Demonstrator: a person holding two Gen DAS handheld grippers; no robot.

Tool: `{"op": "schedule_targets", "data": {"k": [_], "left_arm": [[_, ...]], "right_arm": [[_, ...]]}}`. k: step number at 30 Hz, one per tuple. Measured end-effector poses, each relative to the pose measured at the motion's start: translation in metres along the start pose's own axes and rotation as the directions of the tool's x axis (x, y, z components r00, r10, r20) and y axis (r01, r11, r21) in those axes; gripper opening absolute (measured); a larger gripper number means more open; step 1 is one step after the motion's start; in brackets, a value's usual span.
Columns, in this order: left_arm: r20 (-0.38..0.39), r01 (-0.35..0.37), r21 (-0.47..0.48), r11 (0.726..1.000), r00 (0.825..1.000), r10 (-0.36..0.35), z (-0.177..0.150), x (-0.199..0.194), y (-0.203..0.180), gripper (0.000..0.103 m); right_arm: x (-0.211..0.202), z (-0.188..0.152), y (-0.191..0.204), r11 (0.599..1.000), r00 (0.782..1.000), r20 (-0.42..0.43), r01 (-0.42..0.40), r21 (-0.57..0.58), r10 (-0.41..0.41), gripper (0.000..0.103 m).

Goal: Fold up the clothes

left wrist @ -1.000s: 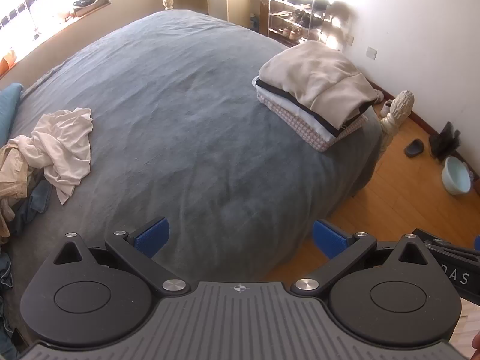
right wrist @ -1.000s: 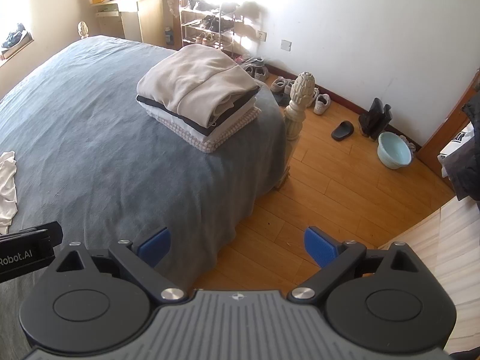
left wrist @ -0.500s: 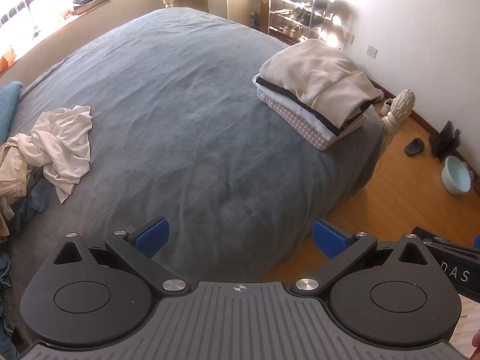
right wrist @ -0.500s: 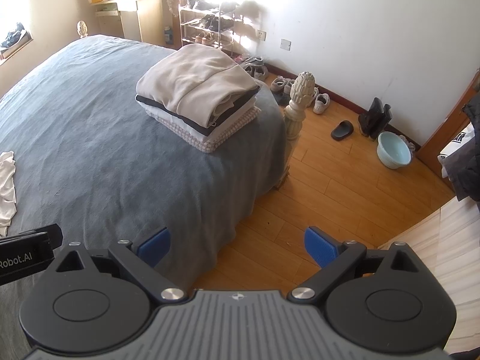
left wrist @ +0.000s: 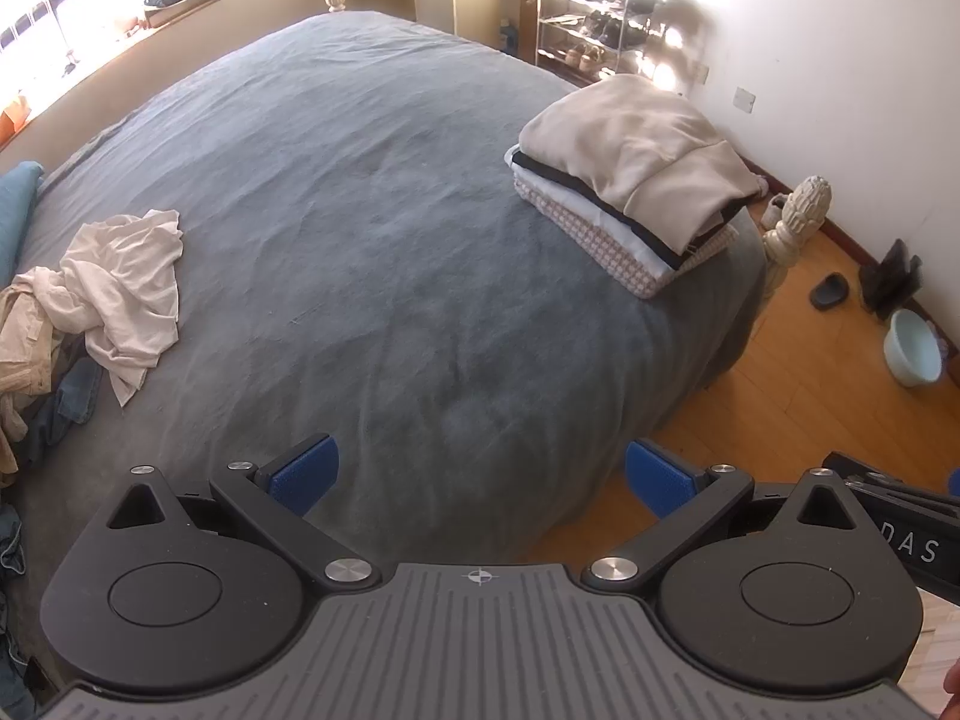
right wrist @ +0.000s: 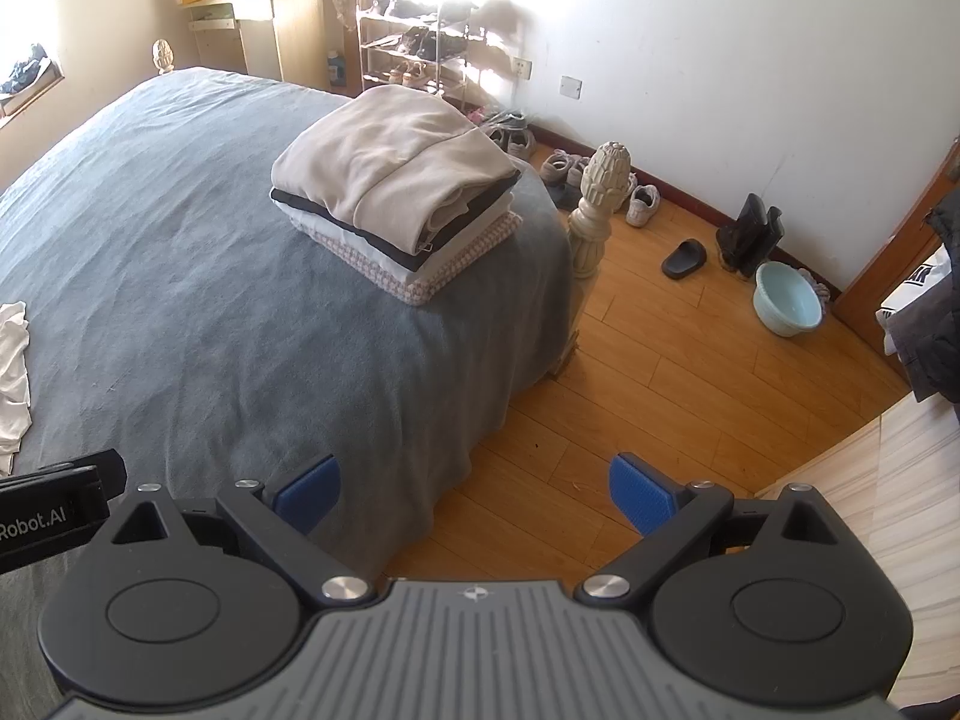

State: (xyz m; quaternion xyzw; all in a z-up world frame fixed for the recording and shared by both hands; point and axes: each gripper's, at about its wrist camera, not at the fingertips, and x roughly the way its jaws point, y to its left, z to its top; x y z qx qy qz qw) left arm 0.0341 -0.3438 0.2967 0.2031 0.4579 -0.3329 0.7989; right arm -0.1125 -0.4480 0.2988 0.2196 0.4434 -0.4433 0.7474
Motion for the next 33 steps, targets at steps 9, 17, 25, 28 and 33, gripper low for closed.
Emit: {"op": "schedule_targets", "data": {"k": [9,17,25,28,33], "left_arm": [[-0.004,0.002,-0.002,1.0,1.0,-0.002,0.0018,0.0018,0.0011,0.103],[-0.008,0.004,-0.001,1.0,1.0,-0.004,0.0016,0.002,0.0008,0.103],[-0.01,0.004,-0.002,1.0,1.0,-0.004,0.0023,0.0031,0.0017,0.103],[-0.01,0.005,-0.003,1.0,1.0,-0.005,0.0023,0.0029,0.002,0.103],[-0.011,0.006,-0.003,1.0,1.0,-0.006,0.0028,0.0028,0.0017,0.103]], "right_arm": [[0.0016,0.0009,0.0018,1.0,1.0,0.0,0.002,-0.003,-0.002,0.099],[0.0036,0.0016,0.0027,1.0,1.0,-0.003,0.0,-0.001,0.0,0.099],[0.0033,0.0021,0.0051,1.0,1.0,-0.002,0.002,-0.004,-0.002,0.099],[0.0029,0.0012,0.0052,1.0,1.0,-0.002,-0.001,-0.005,0.001,0.099],[0.003,0.0014,0.0055,1.0,1.0,-0.001,0.0,-0.006,0.0,0.099]]}}
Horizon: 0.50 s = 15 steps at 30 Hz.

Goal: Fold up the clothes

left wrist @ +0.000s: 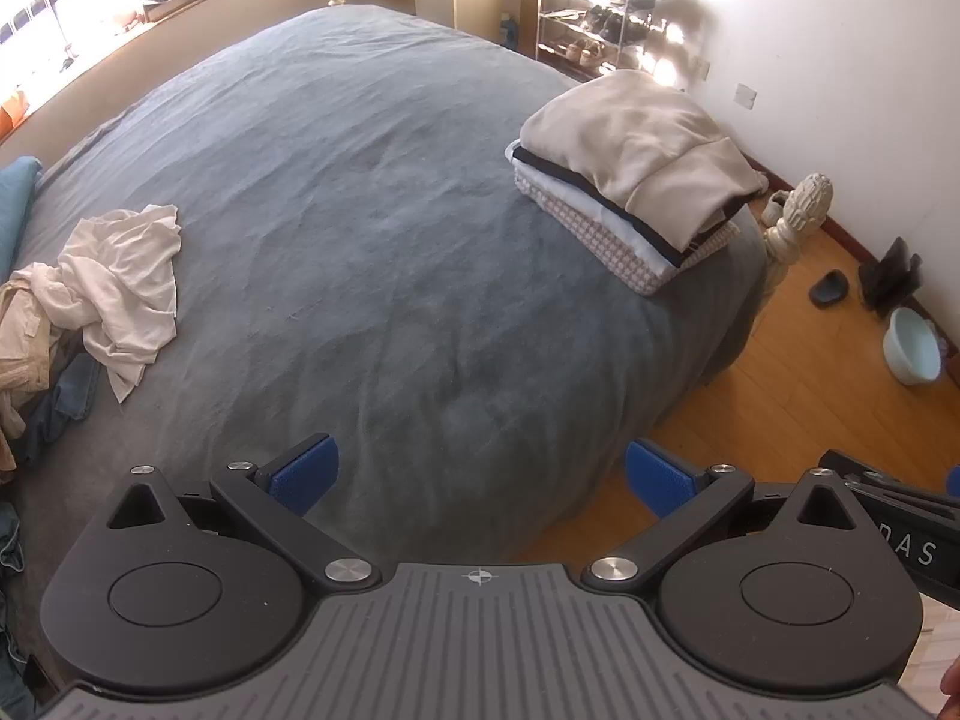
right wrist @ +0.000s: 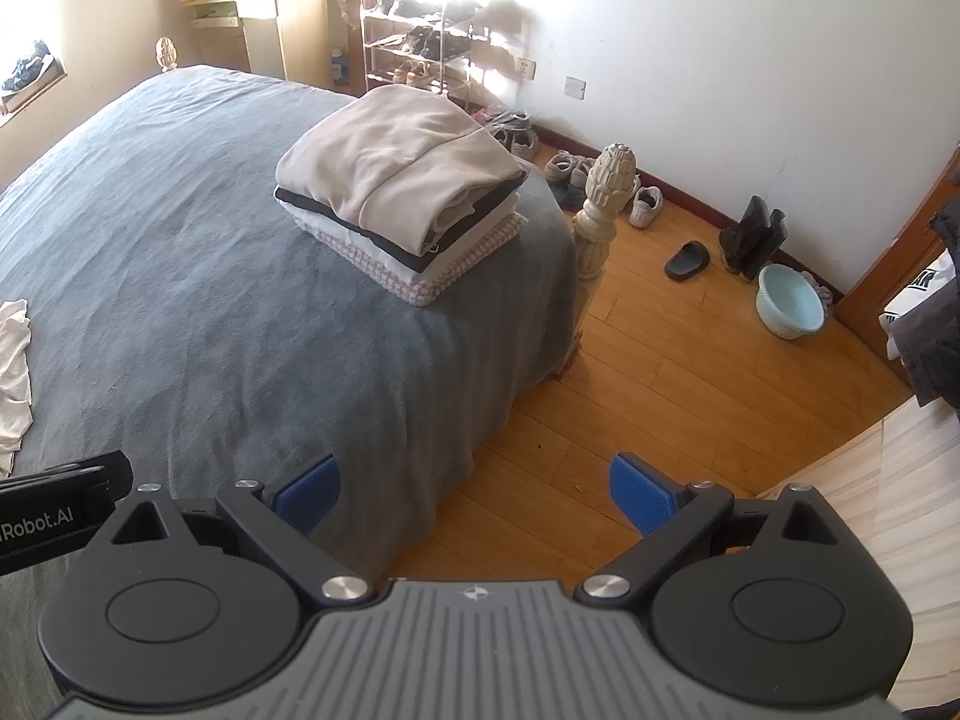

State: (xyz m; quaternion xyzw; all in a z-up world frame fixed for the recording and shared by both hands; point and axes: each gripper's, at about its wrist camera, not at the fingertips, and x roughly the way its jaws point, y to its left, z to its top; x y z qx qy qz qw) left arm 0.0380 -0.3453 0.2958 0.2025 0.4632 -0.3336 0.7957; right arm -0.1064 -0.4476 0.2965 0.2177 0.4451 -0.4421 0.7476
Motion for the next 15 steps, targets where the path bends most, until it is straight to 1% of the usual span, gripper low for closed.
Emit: {"op": "schedule_targets", "data": {"k": [15], "left_arm": [[0.001,0.002,0.001,1.0,1.0,-0.002,0.0003,-0.0003,0.0004,0.103]], "right_arm": [[-0.0006,0.0013,0.0005,1.0,1.0,0.002,0.002,-0.003,-0.002,0.099]]}}
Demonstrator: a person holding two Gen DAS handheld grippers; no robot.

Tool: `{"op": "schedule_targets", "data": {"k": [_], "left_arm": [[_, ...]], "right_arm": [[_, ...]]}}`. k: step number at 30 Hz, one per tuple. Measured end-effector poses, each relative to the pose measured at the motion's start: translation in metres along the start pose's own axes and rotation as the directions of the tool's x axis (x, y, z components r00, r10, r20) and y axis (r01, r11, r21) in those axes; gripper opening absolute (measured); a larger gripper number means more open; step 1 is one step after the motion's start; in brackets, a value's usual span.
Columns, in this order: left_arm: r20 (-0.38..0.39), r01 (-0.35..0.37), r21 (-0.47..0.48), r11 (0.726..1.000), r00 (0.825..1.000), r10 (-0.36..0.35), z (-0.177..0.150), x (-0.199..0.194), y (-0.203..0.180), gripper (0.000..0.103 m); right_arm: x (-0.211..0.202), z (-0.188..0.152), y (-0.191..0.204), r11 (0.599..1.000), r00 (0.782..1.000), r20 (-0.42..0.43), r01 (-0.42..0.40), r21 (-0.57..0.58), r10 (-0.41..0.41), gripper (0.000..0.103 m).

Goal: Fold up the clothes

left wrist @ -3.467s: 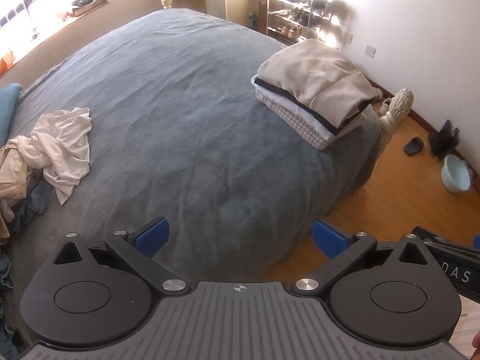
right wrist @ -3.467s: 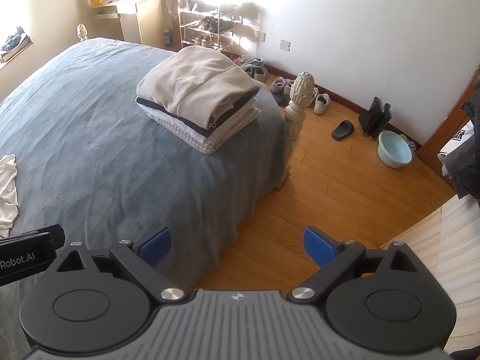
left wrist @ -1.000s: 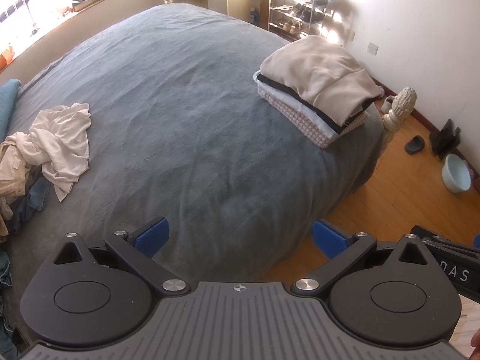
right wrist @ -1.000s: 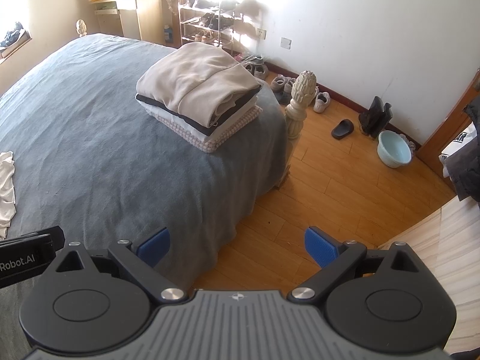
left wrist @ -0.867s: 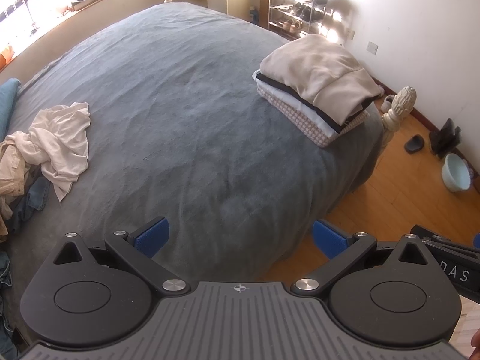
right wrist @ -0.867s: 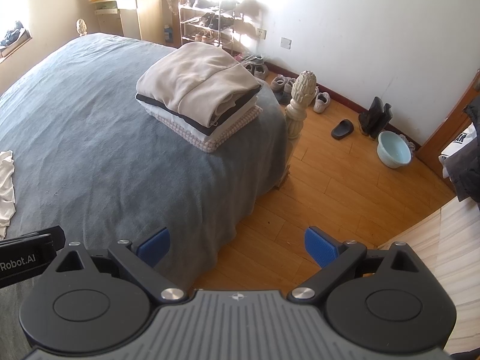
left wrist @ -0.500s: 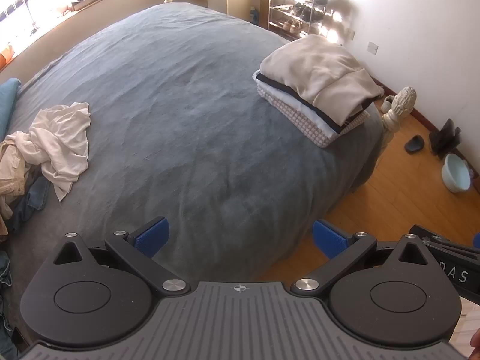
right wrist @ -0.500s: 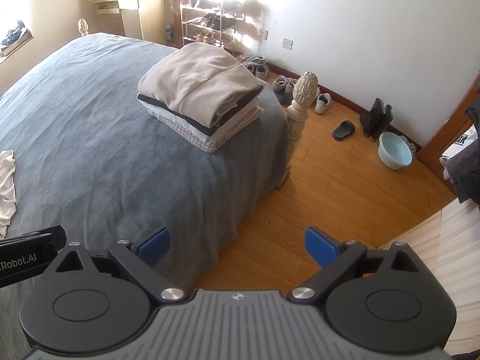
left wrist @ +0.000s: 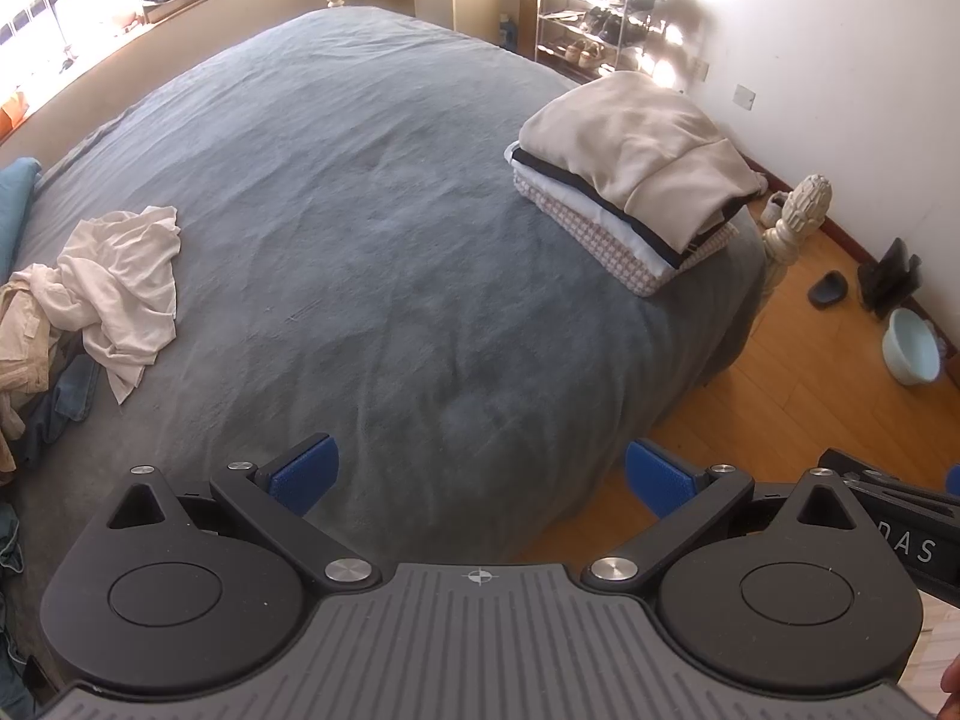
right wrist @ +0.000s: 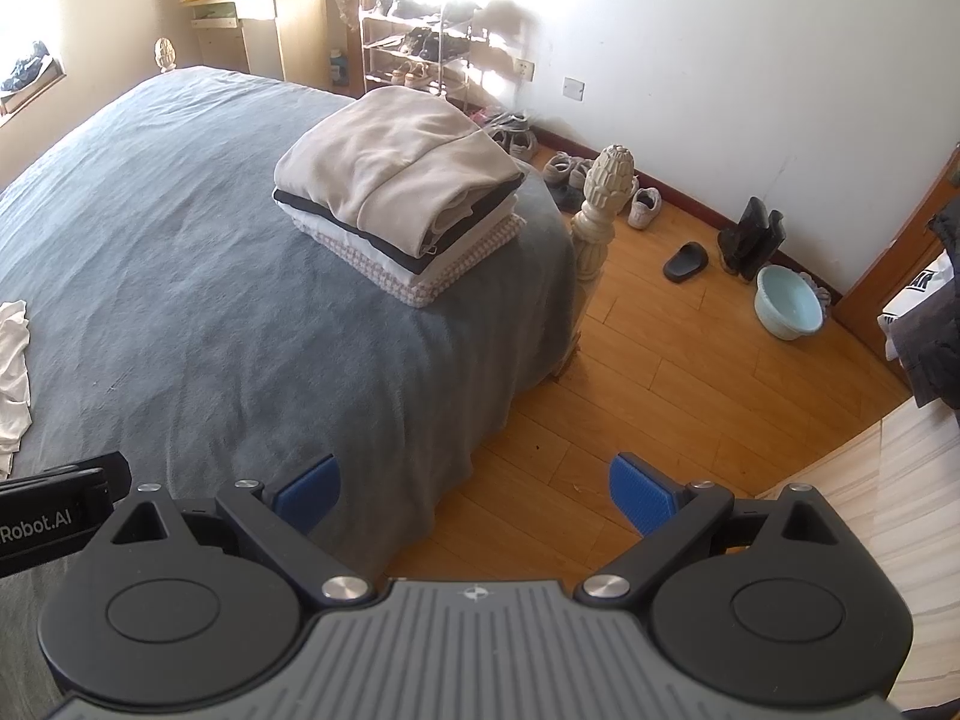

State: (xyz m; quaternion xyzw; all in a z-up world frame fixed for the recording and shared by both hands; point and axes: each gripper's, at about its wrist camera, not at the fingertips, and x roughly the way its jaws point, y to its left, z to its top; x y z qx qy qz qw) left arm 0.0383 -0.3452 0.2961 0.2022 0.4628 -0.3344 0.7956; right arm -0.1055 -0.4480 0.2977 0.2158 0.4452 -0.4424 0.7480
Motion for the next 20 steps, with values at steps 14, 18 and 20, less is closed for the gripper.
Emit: {"op": "schedule_targets", "data": {"k": [14,18,20], "left_arm": [[0.0,0.0,-0.002,1.0,1.0,0.0,0.0003,-0.0007,0.0,0.103],[0.003,-0.001,-0.003,1.0,1.0,0.001,0.0003,-0.0001,0.0005,0.103],[0.003,-0.001,-0.006,1.0,1.0,0.001,0.0004,0.0001,0.001,0.103]], "right_arm": [[0.0001,0.0014,-0.0003,1.0,1.0,-0.002,0.0,-0.003,0.0,0.099],[0.0003,0.0005,-0.0005,1.0,1.0,-0.002,0.0,-0.003,0.0,0.099],[0.0005,0.0008,-0.0004,1.0,1.0,-0.001,0.001,-0.004,-0.001,0.099]]}}
